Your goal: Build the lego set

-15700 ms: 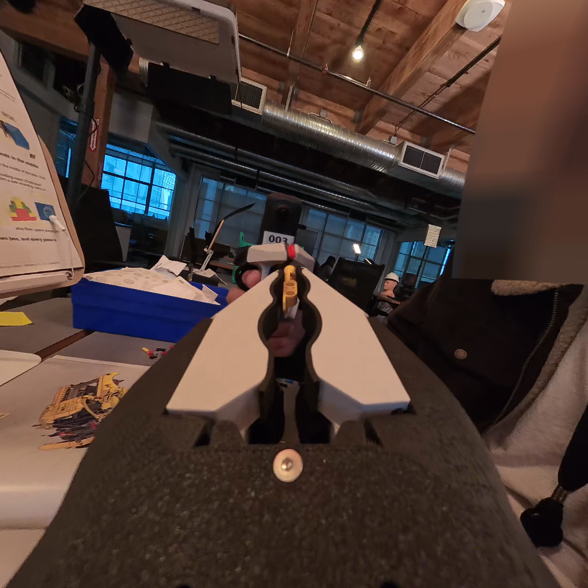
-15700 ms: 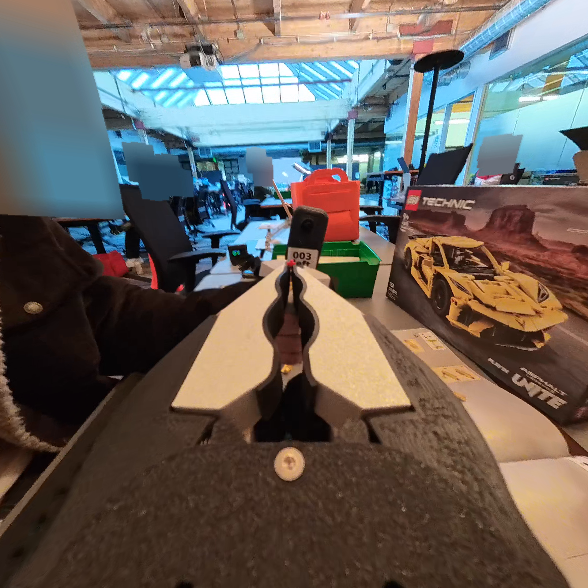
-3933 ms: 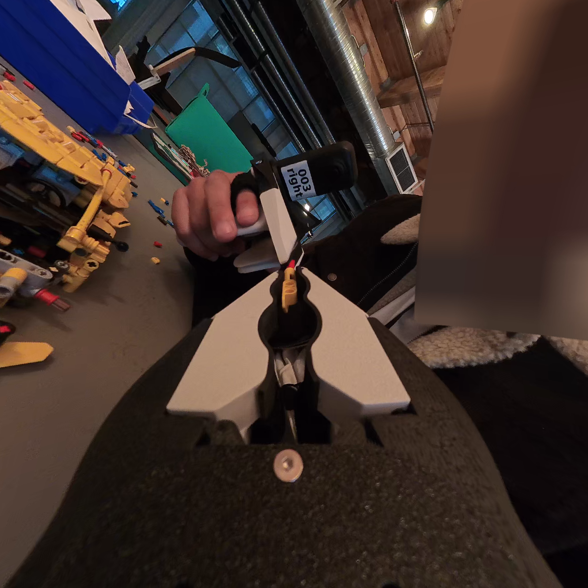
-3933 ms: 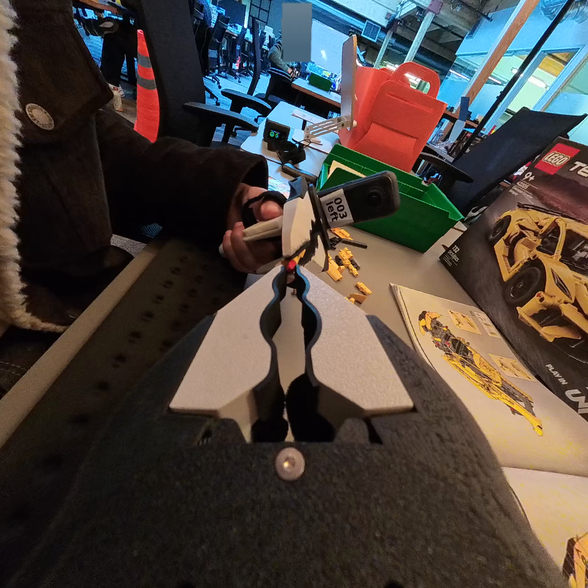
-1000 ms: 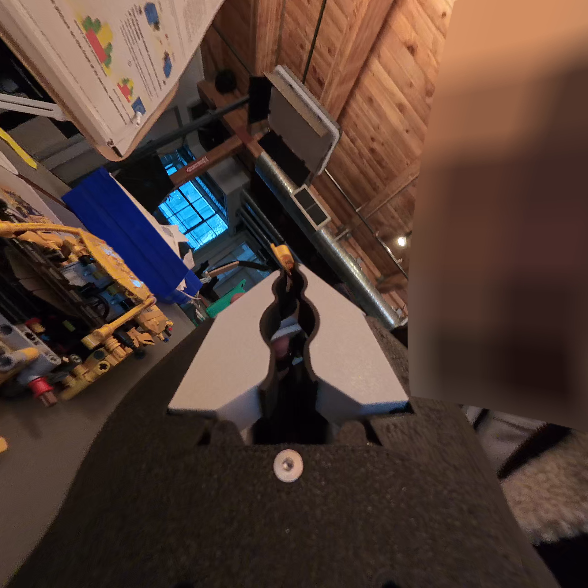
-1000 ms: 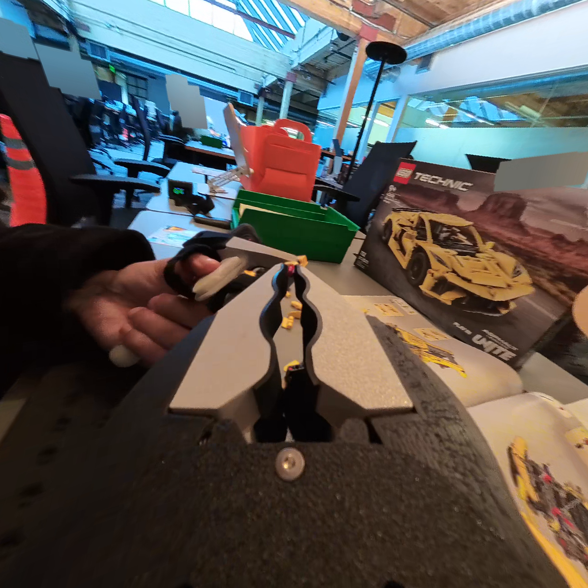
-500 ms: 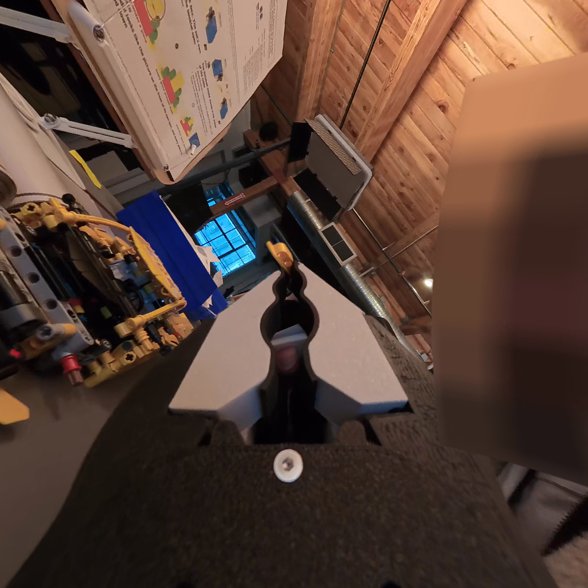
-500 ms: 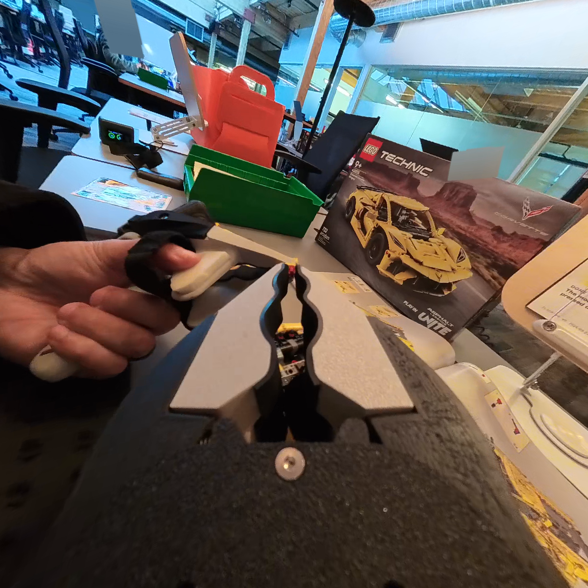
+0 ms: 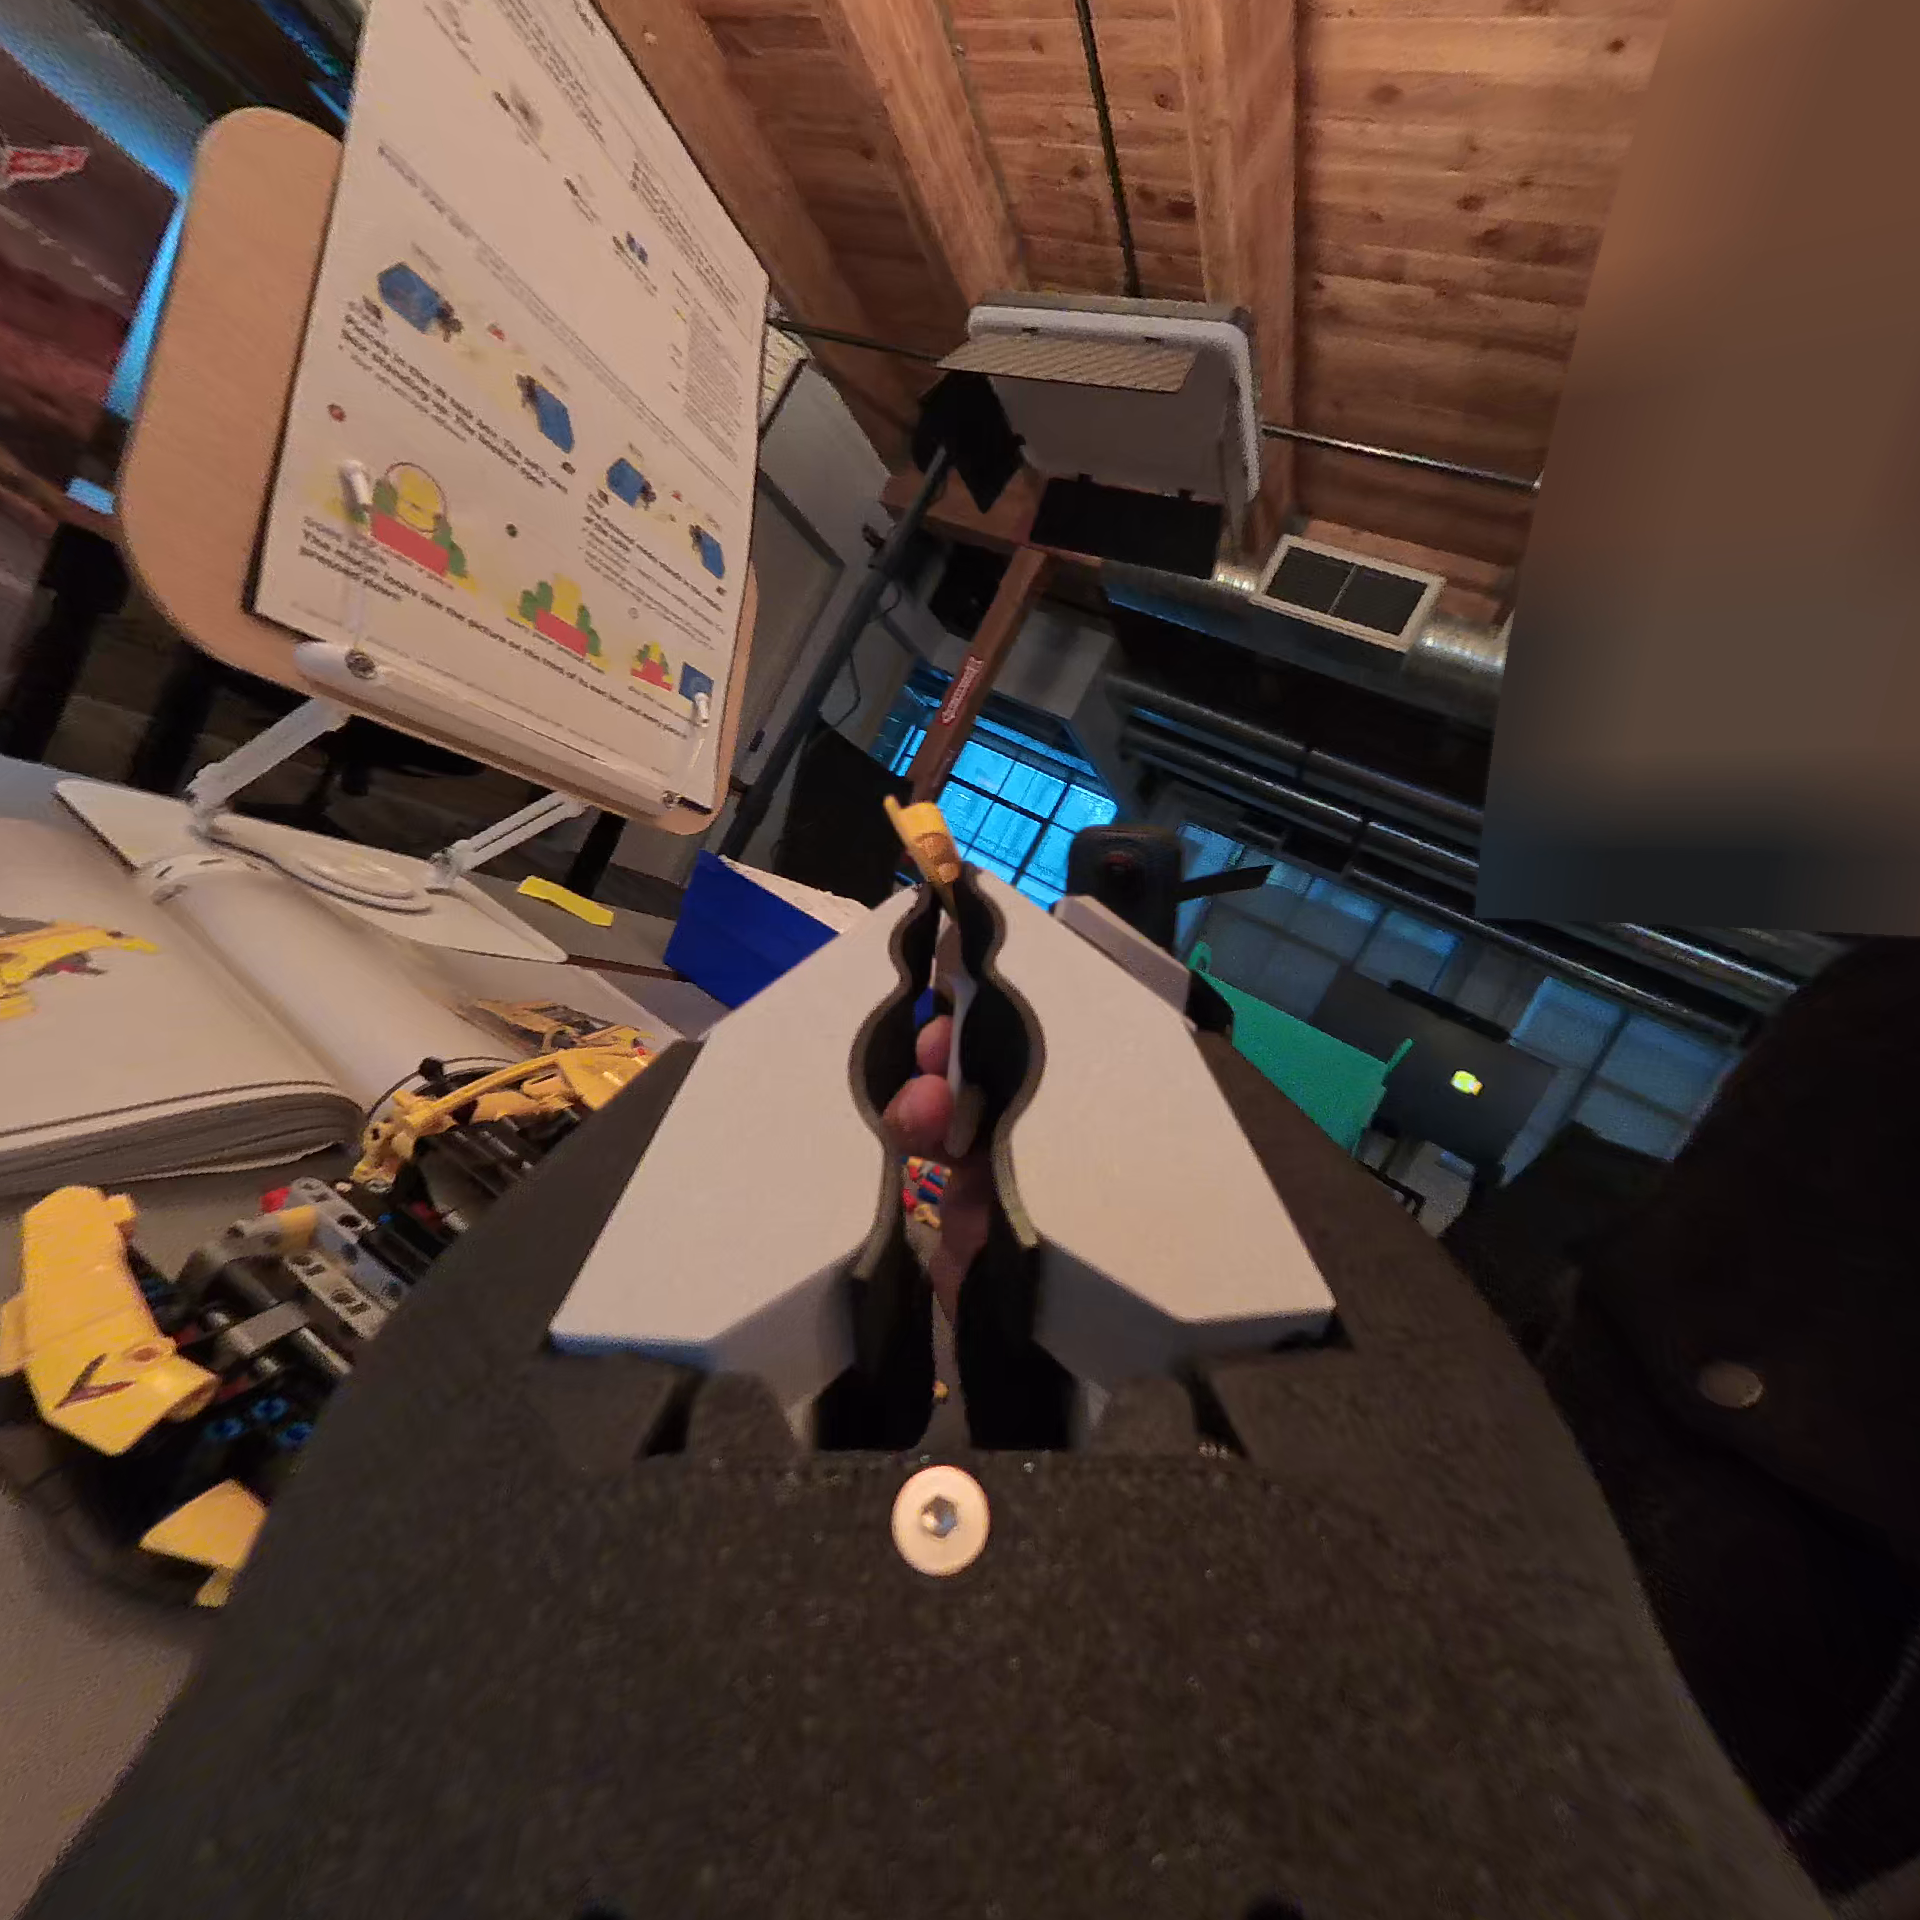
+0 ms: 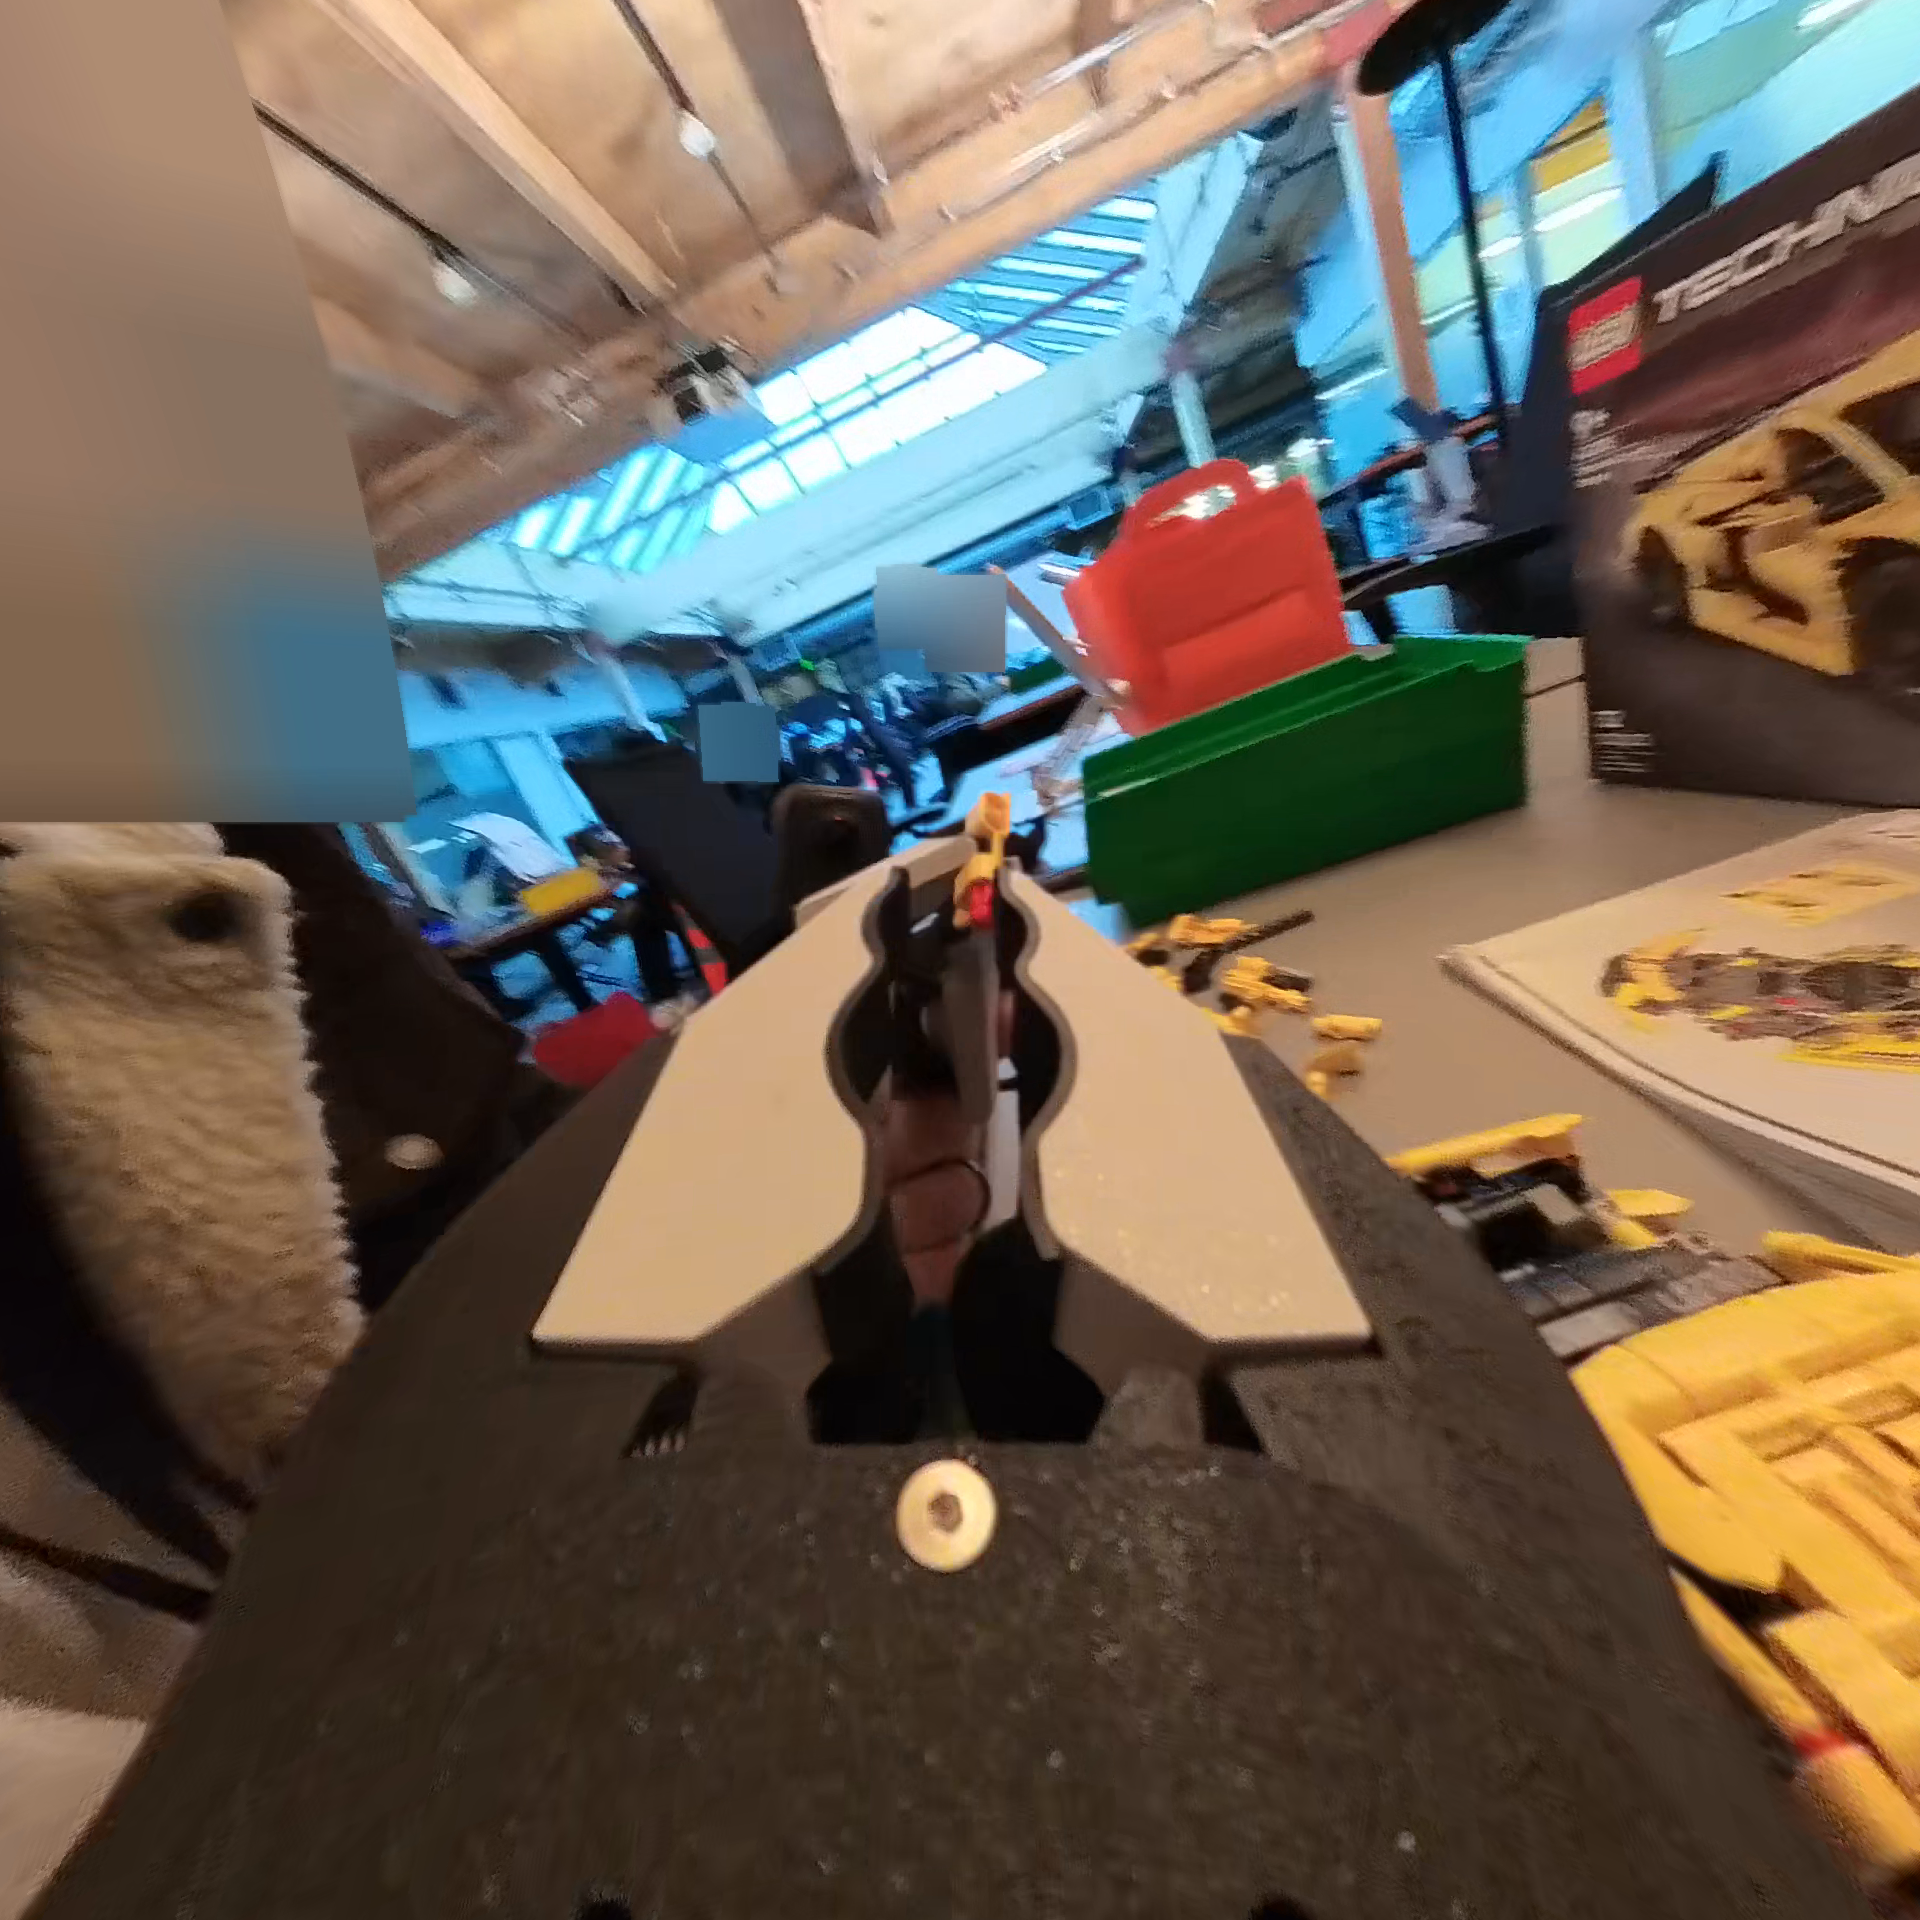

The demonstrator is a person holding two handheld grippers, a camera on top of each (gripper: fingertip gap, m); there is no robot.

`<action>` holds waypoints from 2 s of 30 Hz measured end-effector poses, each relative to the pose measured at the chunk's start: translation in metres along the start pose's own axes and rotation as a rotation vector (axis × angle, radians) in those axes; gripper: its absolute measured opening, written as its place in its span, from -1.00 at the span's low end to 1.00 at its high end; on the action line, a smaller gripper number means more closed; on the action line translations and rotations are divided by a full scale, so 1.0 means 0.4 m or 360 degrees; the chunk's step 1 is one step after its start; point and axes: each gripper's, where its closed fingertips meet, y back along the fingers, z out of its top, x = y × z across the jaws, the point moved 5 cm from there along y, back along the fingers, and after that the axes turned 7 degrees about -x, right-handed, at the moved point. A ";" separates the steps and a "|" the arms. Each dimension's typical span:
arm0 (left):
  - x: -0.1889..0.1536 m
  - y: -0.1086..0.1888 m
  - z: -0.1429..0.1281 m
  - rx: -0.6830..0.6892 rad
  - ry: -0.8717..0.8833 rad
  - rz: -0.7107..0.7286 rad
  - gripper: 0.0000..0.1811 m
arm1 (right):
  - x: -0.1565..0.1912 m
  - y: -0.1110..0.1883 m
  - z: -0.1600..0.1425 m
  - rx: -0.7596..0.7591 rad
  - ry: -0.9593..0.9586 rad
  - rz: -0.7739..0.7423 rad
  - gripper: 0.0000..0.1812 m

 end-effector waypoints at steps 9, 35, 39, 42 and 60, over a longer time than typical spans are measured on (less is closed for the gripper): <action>-0.034 -0.011 -0.011 0.0046 -0.0182 -0.0082 -0.95 | 0.003 0.007 -0.002 0.0032 -0.0210 0.0098 -0.93; 0.011 0.045 0.012 0.0570 0.0093 -0.0438 -0.68 | 0.012 0.027 -0.047 0.0427 0.0763 -0.0031 -0.93; -0.001 0.044 0.009 0.0558 0.0072 -0.0480 -0.71 | 0.027 0.024 -0.041 0.0366 0.0613 0.0058 -0.93; -0.018 0.045 0.007 0.0553 0.0005 -0.0524 -0.75 | 0.036 0.021 -0.043 0.0348 0.0494 0.0123 -0.94; -0.023 0.044 0.019 0.0491 -0.0001 -0.0529 -0.92 | 0.031 0.016 -0.044 0.0259 0.0241 0.0192 -0.93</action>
